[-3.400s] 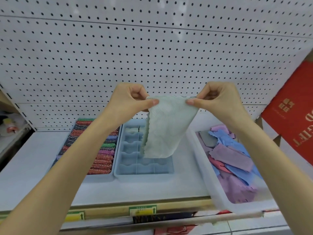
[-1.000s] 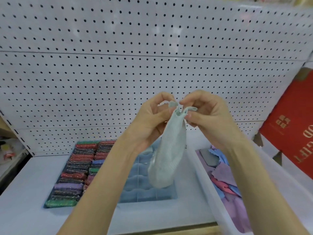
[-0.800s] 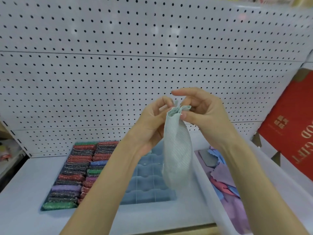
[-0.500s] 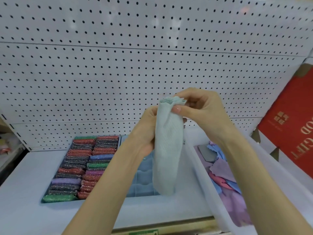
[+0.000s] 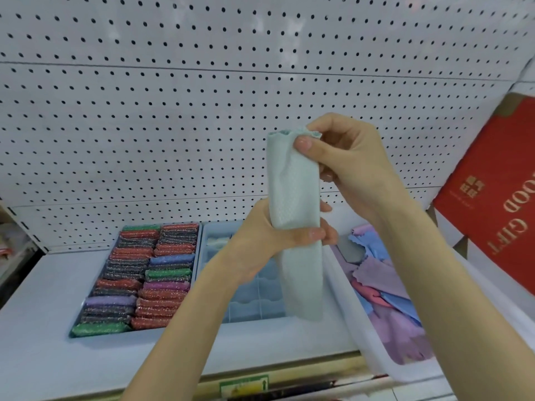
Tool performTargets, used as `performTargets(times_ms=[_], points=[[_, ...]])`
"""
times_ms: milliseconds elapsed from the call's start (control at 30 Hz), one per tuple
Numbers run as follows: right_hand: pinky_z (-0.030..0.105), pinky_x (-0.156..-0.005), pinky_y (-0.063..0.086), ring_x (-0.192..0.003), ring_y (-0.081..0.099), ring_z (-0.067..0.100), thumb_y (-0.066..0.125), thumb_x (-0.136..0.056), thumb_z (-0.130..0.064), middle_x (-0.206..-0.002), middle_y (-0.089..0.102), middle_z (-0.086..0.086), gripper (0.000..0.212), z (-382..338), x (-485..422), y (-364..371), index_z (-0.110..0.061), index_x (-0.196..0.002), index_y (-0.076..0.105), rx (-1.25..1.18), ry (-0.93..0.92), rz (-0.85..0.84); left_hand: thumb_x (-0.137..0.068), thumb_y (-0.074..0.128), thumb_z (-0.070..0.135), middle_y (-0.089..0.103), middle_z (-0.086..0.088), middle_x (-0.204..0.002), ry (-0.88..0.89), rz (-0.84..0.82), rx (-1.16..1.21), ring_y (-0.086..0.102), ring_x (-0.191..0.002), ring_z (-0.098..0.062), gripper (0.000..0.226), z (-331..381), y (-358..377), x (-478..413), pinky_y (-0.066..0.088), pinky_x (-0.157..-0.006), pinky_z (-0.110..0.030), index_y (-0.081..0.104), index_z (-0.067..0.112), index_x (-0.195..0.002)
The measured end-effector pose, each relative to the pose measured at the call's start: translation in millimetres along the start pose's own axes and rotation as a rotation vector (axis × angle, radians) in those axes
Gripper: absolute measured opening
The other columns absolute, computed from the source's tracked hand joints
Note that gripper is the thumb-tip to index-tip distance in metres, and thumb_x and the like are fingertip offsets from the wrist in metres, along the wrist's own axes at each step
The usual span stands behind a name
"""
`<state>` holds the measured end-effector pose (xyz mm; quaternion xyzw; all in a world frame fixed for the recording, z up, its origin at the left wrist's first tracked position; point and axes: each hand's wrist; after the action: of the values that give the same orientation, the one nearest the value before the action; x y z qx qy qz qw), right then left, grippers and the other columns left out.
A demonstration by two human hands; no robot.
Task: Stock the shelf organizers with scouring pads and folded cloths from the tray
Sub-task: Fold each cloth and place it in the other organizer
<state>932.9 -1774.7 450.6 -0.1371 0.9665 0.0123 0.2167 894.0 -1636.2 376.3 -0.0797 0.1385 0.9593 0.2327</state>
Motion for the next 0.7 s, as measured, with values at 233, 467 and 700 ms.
performTargets(times_ms=[233, 467, 700], points=[[0.017, -0.042, 0.03, -0.041, 0.039, 0.006, 0.068, -0.071, -0.023, -0.05, 0.051, -0.007, 0.008, 2, 3, 2, -0.016, -0.073, 0.067, -0.092, 0.074, -0.051, -0.066, 0.076, 0.014, 0.066, 0.001, -0.078, -0.038, -0.024, -0.03, 0.066, -0.081, -0.022, 0.025, -7, 1, 14, 0.047, -0.096, -0.057, 0.073, 0.022, -0.09], [0.017, -0.047, 0.034, -0.044, 0.041, 0.005, 0.069, -0.073, -0.023, -0.05, 0.051, -0.007, 0.013, 15, 3, -3, -0.012, -0.078, 0.066, -0.063, 0.178, -0.024, -0.077, 0.066, 0.006, 0.074, -0.005, -0.087, -0.12, 0.019, -0.07, 0.067, -0.082, -0.011, 0.014, -13, 1, 22, 0.052, -0.075, -0.02, 0.072, 0.016, -0.086], [0.023, -0.066, 0.049, -0.071, 0.06, 0.013, 0.048, -0.091, -0.047, -0.084, 0.066, 0.002, 0.037, 79, 44, -4, -0.013, -0.098, 0.061, 0.053, 0.516, 0.052, -0.093, 0.052, 0.006, 0.07, -0.016, -0.11, -0.185, 0.251, 0.249, 0.067, -0.103, -0.026, 0.026, -28, -8, 20, 0.054, -0.09, -0.035, 0.064, 0.002, -0.116]])
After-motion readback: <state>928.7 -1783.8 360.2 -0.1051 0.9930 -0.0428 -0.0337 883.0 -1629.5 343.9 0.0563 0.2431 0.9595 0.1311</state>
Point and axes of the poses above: each hand's wrist, its own x-axis away from the middle knuckle, its own y-axis out of the palm, z = x × y
